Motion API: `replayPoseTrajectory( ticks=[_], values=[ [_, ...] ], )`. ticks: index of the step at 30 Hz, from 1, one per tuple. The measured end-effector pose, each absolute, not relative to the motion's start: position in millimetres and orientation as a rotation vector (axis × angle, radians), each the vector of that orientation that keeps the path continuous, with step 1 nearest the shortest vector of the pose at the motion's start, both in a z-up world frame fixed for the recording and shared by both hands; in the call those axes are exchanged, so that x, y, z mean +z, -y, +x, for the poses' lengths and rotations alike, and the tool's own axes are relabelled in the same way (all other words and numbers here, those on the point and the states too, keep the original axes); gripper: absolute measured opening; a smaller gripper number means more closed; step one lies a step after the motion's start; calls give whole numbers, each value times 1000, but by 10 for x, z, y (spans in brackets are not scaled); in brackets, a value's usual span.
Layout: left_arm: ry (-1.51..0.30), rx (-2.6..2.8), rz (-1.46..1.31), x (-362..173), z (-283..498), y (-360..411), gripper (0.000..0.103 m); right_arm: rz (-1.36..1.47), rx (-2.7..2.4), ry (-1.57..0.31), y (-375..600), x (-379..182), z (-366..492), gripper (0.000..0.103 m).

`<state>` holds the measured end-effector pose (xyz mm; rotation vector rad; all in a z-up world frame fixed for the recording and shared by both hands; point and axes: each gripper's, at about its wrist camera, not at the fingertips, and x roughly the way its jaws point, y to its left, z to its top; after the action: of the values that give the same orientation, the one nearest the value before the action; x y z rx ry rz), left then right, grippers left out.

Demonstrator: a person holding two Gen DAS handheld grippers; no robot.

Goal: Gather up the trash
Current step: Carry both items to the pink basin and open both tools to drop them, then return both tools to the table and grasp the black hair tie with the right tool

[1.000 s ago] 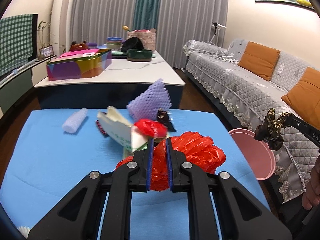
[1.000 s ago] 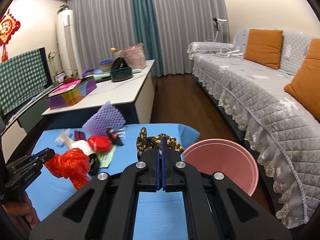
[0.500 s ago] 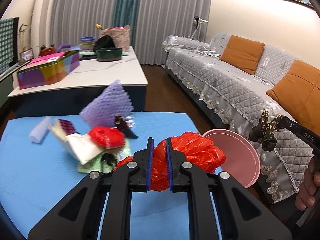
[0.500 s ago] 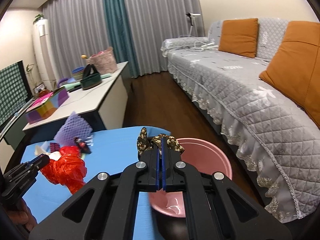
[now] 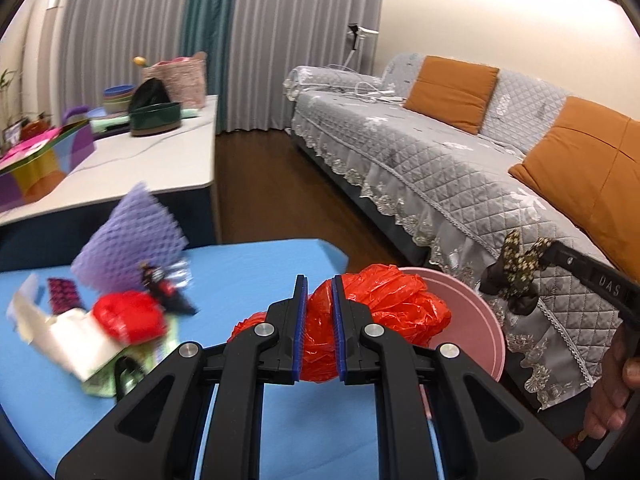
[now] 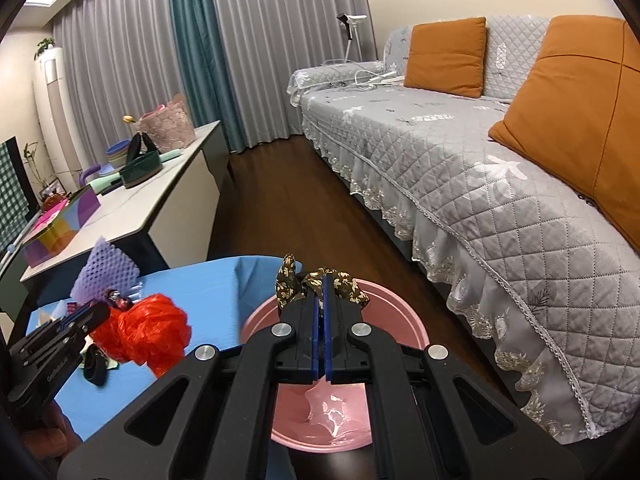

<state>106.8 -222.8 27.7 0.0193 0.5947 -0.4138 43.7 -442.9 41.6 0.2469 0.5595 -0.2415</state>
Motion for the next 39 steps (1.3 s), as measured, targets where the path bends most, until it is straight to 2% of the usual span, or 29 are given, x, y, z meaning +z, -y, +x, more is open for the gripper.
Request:
replayPoseTrajectory(
  ticks=[13,15,16,17,18,19,20,36,39],
  values=[
    [-620,-532,99,134,1444,3010,12,295,-292,-603,4758,249,580,2],
    [-638,-566,102,116,1474,3113,13,304,-310,-611,4805,232,596,6],
    [-647,-577,109,103,1483,3153,20,312,-316,-620,4825,222,607,9],
    [-654,-583,119,93,1484,3189,33,328,-316,-630,4852,207,620,19],
    [-650,-581,128,95,1472,3208,37,337,-314,-631,4861,201,622,27],
    [-646,-583,126,102,1458,3203,37,341,-321,-626,4864,201,617,46],
    [-647,-585,122,106,1452,3185,37,335,-329,-622,4858,208,613,56],
    [-595,-530,54,559,988,2357,38,286,-260,-574,4391,468,535,56],
    [-586,-518,41,676,875,2098,41,278,-241,-572,4219,511,501,56]
  ],
)
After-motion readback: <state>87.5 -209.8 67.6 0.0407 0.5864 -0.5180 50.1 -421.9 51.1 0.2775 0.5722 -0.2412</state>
